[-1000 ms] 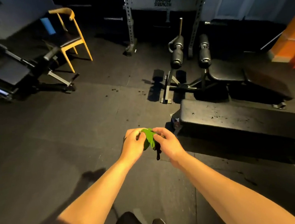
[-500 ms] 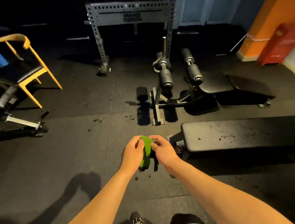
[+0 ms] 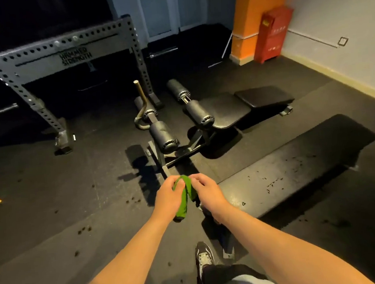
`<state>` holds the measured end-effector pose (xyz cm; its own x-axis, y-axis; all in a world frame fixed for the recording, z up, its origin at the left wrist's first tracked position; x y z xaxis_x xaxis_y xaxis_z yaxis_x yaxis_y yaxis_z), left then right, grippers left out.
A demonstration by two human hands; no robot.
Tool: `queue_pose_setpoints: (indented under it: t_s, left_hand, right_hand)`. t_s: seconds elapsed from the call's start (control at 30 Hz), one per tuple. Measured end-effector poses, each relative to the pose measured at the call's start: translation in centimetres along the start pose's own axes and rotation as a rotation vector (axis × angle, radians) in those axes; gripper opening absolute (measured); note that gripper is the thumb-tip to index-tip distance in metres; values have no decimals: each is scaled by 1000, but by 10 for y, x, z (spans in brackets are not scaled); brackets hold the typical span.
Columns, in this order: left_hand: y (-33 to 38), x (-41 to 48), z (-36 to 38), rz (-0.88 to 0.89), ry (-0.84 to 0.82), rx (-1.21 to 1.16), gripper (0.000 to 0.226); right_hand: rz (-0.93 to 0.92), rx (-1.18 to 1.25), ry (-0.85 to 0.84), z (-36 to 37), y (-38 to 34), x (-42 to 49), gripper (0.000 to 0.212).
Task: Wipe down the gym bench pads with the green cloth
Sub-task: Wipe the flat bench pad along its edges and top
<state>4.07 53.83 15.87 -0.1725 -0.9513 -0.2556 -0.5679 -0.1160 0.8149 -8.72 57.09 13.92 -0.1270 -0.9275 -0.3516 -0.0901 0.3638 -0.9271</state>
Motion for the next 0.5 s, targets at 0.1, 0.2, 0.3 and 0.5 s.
queue_pose_setpoints:
  t_s: [0.1, 0.2, 0.3, 0.5]
  left_hand:
    - [47, 73, 9, 84, -72, 52, 12]
    - [82, 130, 12, 121, -124, 28, 14]
    - [111, 186, 23, 173, -225, 29, 17]
    - [155, 307, 41, 251, -385, 20, 27]
  right_hand:
    - [1, 40, 33, -33, -24, 59, 24]
    - [-21, 42, 92, -63, -45, 106, 27]
    - [-52, -23, 129, -90, -70, 147, 37]
    - [-30, -145, 339, -130, -88, 249, 37]
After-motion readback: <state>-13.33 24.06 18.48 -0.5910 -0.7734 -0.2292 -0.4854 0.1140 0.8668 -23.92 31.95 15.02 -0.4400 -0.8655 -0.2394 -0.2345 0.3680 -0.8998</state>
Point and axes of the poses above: each hand's wrist, its own x-axis towards the middle knuckle, its own z-axis out of the palm, y = z × x, the point moved 8 cm from there along x, towards the middle knuckle, and after that the axes turned 2 degrees about -y, right-handed, at the moved point
